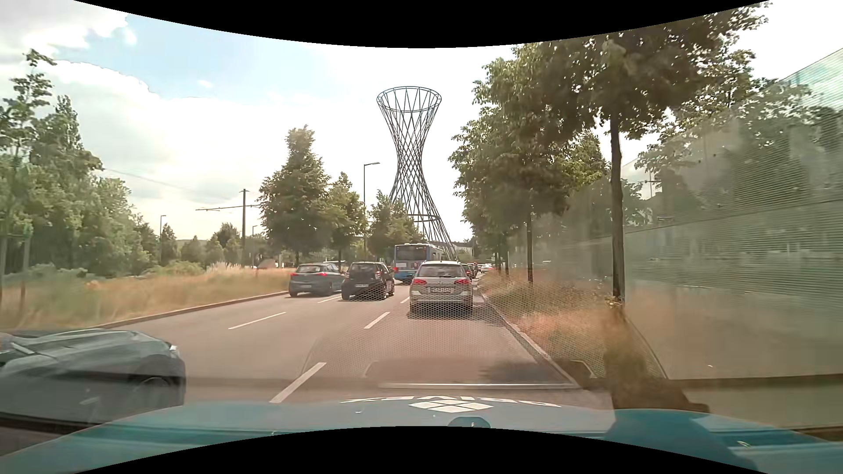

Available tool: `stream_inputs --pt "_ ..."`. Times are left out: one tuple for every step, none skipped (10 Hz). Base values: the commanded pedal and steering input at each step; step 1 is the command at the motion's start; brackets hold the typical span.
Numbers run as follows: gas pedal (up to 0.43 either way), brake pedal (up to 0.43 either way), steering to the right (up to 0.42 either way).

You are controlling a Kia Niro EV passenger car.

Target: Follow the waypoints while adhering to traffic rules and regulations

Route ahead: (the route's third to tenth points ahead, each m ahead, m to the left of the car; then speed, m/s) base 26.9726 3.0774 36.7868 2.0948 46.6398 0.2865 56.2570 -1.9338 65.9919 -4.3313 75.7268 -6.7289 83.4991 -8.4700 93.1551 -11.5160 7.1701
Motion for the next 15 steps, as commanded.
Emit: stream_inputs --pt "0.228 0.000 0.014" --pt "0.228 0.000 0.014" --pt "0.220 0.000 0.014" --pt "0.157 0.000 0.014" --pt "0.000 0.000 0.014" --pt "0.000 0.000 0.014" --pt "0.000 0.000 0.014" --pt "0.020 0.000 0.014" --pt "0.047 0.000 0.013" --pt "0.067 0.000 0.013" --pt "0.079 0.000 0.013" --pt "0.098 0.000 0.013" --pt "0.110 0.000 0.013" --pt "0.118 0.000 0.013" --pt "0.118 0.000 0.013"
